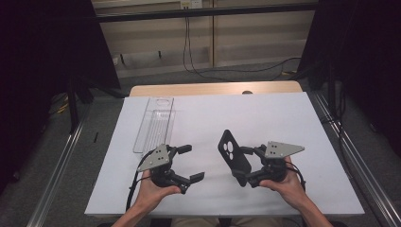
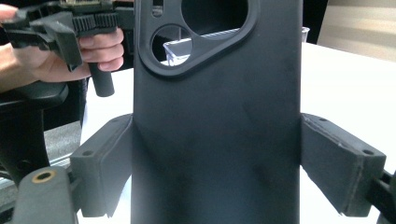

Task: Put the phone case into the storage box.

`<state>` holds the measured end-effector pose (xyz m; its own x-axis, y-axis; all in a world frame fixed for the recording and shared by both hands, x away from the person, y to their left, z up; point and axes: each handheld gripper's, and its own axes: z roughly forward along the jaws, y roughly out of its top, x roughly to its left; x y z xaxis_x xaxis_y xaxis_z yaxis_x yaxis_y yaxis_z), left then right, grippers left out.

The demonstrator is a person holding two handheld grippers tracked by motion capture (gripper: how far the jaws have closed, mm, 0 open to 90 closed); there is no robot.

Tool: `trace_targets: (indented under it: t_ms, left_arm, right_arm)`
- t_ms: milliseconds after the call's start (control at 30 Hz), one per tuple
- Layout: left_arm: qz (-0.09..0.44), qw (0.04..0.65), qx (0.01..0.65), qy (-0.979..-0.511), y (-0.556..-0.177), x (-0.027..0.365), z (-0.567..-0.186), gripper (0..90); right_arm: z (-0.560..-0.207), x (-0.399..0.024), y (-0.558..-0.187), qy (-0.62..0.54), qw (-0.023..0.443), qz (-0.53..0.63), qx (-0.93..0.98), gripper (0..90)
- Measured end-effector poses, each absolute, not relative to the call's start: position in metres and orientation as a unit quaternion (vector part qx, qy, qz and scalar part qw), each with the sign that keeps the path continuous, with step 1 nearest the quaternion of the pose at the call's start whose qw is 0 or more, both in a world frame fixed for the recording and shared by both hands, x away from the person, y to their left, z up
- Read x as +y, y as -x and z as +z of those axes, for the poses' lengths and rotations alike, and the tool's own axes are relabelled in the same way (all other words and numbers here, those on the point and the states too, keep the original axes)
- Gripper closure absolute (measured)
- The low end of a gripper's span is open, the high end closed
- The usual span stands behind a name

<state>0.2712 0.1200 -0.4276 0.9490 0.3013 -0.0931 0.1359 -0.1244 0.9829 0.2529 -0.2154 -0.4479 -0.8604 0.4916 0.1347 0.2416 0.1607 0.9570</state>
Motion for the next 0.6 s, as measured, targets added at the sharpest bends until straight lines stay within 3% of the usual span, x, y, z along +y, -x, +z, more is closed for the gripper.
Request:
trace_targets:
  t_ms: [600]
  left_arm:
    - [0.02,0.651,0.097,-0.753,-0.295,0.083,-0.412,2.1]
  right_arm:
    - [-0.447,-0.21,-0.252,-0.212,0.087,0.603,0.764,14.5]
